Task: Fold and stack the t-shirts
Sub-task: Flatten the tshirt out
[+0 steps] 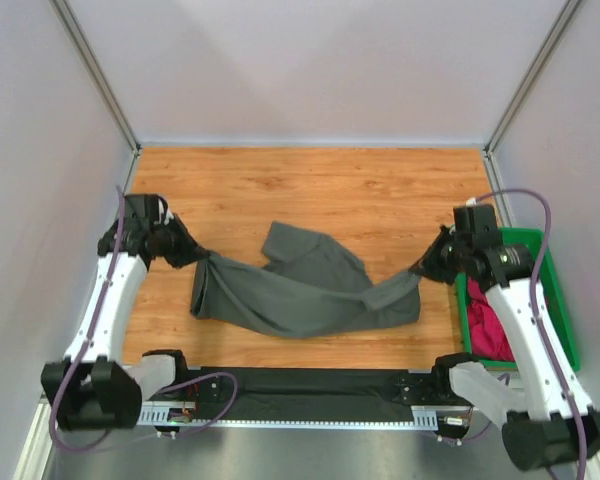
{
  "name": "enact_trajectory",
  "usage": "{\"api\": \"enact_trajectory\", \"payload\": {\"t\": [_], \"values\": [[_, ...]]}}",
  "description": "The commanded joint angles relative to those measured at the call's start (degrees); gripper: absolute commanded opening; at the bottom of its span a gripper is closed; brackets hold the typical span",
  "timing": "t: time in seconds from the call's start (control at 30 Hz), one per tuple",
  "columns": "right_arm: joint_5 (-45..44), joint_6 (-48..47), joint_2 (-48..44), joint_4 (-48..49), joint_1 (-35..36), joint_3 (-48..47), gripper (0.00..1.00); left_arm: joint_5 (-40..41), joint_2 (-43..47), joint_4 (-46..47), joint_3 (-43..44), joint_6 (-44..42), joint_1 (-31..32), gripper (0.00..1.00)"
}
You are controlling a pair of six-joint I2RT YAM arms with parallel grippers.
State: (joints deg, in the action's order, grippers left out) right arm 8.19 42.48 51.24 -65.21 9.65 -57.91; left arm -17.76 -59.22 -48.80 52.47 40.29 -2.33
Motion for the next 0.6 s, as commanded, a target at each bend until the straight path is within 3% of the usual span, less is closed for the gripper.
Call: {"api": "enact_trajectory", "payload": {"t": [0.0, 0.1, 0.13, 0.2, 0.23, 0.3, 0.33, 0.4, 0.5, 0.57], "values": [[-3.4, -1.5, 11.9, 10.1, -0.9, -11.1, 0.0, -1.5, -10.1, 7.4, 10.8, 0.3, -0.2, 0.0], [-4.6, -3.3, 23.3, 14.6, -2.2, -25.6, 0.0, -2.0, -20.3, 8.1, 26.2, 0.7, -0.1, 0.0], [-5.6, -4.1, 26.5, 13.9, -2.4, -34.4, 0.0, -3.2, -23.1, 8.1, 35.4, 0.8, -0.1, 0.0], [-6.0, -5.1, 35.7, 11.8, -4.1, -45.5, 0.0, -4.6, -31.6, 6.9, 45.6, 1.4, -0.1, 0.0], [-4.9, -5.1, 38.2, 10.0, -4.9, -56.2, 0.0, -6.6, -34.2, 7.0, 55.2, 2.0, -0.1, 0.0], [-5.0, -4.9, 44.5, 7.9, -6.6, -66.3, 0.0, -8.6, -40.7, 7.7, 63.9, 3.4, -0.1, 0.0], [-5.1, -4.7, 46.4, 5.6, -7.1, -76.7, 0.0, -10.5, -42.4, 8.7, 70.8, 4.6, -0.1, 0.0], [-5.5, -4.4, 50.2, 2.3, -8.3, -85.1, 0.0, -11.8, -45.0, 9.8, 76.8, 5.8, -0.1, 0.0], [-3.8, -3.7, 47.5, 3.1, -9.1, -86.3, 0.0, -12.3, -43.2, 13.5, 75.3, 6.8, -0.1, 0.0], [-3.2, -3.7, 43.3, 5.1, -9.1, -76.3, 0.0, -12.0, -39.8, 14.3, 72.4, 5.1, -0.2, 0.0]]}}
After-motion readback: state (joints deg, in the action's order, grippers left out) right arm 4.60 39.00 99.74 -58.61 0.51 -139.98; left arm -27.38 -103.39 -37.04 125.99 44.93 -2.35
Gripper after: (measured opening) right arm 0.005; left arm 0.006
